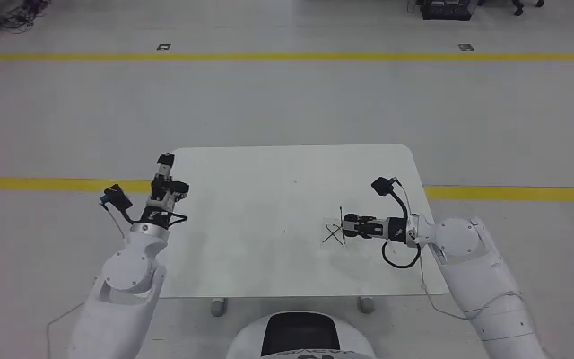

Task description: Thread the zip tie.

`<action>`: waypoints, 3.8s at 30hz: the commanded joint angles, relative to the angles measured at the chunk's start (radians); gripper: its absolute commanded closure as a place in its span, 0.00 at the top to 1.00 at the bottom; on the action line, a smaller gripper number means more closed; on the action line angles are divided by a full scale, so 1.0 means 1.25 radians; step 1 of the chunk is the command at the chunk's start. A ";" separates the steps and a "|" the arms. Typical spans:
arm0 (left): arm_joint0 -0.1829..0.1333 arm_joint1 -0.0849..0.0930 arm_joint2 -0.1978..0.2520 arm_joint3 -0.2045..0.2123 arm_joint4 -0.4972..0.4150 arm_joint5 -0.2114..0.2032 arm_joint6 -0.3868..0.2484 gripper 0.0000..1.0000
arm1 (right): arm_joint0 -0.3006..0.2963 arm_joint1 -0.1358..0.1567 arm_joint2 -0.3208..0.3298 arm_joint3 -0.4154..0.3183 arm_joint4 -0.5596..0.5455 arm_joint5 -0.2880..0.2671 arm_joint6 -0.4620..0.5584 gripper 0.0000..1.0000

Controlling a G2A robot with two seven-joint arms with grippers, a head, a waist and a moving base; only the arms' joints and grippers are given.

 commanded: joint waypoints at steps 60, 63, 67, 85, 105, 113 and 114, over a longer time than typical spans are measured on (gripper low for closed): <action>-0.006 0.042 0.343 -0.045 1.083 -0.199 -0.041 1.00 | 0.019 -0.002 -0.044 0.106 0.270 0.113 -0.083 0.00; -0.010 0.044 0.368 -0.038 1.173 -0.191 -0.037 1.00 | 0.020 -0.003 -0.048 0.110 0.282 0.125 -0.096 0.00; -0.021 0.043 0.426 -0.038 1.329 -0.156 -0.021 1.00 | 0.026 -0.004 -0.057 0.122 0.312 0.148 -0.098 0.00; -0.122 0.071 0.514 -0.049 1.361 -0.115 0.005 1.00 | 0.030 -0.008 -0.081 0.124 0.348 0.184 -0.123 0.00; -0.412 0.169 0.847 0.016 1.361 0.149 -0.004 1.00 | 0.026 -0.014 -0.097 0.125 0.422 0.217 -0.151 0.00; -0.600 0.190 1.043 0.041 1.361 0.262 -0.043 1.00 | 0.023 -0.018 -0.113 0.115 0.439 0.238 -0.193 0.00; -0.623 0.192 1.070 0.044 1.361 0.282 -0.043 1.00 | 0.025 -0.017 -0.115 0.114 0.437 0.242 -0.191 0.00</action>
